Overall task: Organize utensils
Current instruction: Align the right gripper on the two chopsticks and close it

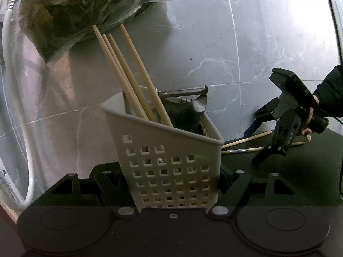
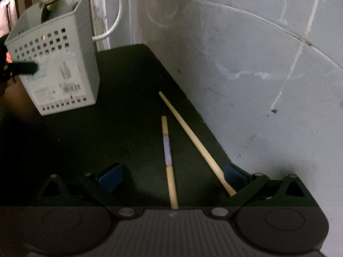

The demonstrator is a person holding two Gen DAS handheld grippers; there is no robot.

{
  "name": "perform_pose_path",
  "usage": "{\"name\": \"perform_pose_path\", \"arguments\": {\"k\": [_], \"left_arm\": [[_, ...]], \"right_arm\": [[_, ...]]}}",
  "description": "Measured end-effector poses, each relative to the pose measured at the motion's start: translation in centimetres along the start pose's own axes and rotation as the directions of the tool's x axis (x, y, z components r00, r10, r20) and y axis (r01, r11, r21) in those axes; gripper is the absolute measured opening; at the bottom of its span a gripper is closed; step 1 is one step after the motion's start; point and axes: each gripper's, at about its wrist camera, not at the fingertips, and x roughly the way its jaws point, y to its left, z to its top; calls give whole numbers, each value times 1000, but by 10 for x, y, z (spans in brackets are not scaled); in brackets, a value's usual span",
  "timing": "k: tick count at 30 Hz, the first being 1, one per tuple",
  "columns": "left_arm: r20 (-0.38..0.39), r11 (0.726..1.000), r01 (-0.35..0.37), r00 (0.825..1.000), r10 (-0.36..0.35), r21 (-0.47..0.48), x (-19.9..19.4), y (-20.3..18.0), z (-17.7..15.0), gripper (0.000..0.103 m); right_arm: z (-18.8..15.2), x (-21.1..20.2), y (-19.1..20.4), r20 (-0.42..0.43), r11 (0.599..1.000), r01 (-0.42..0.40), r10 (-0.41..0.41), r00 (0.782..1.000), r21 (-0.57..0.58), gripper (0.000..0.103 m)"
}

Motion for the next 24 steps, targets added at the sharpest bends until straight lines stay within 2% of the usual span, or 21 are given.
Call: {"name": "perform_pose_path", "arguments": {"k": [1, 3, 8, 10, 12, 15, 17, 19, 24], "left_arm": [[1, 1000, -2, 1000, 2, -1, 0, -1, 0, 79], [2, 1000, -7, 1000, 7, -2, -1, -2, -1, 79], [10, 1000, -13, 1000, 13, -5, -1, -4, -2, 79], [12, 1000, -10, 1000, 10, -7, -2, -3, -3, 79], [13, 1000, -3, 1000, 4, -9, -3, -2, -4, 78], [12, 1000, 9, 1000, -8, -3, -3, 1, -3, 78], [15, 1000, 21, 1000, -21, 1, -3, 4, -3, 78], [17, 999, 38, 999, -38, 2, -2, 7, -4, 78], [31, 995, 98, 995, -99, 15, 0, 20, -6, 78]], "right_arm": [[1, 1, 1, 2, 1000, -4, 4, 1000, -5, 102], [2, 5, -6, -14, 997, -50, 51, 999, 64, 102], [-2, 0, -8, -60, 996, -12, 17, 998, 93, 103], [-8, -7, -6, -75, 995, -2, 10, 997, 103, 99], [-12, -15, -2, -84, 992, 15, -4, 996, 125, 89], [-14, -27, 8, -100, 983, 54, -37, 994, 173, 61], [-16, -33, 17, -117, 966, 105, -79, 990, 236, 22], [-16, -36, 28, -141, 944, 159, -123, 982, 288, 16], [-14, -40, 61, -223, 850, 272, -187, 957, 452, 14]]}}
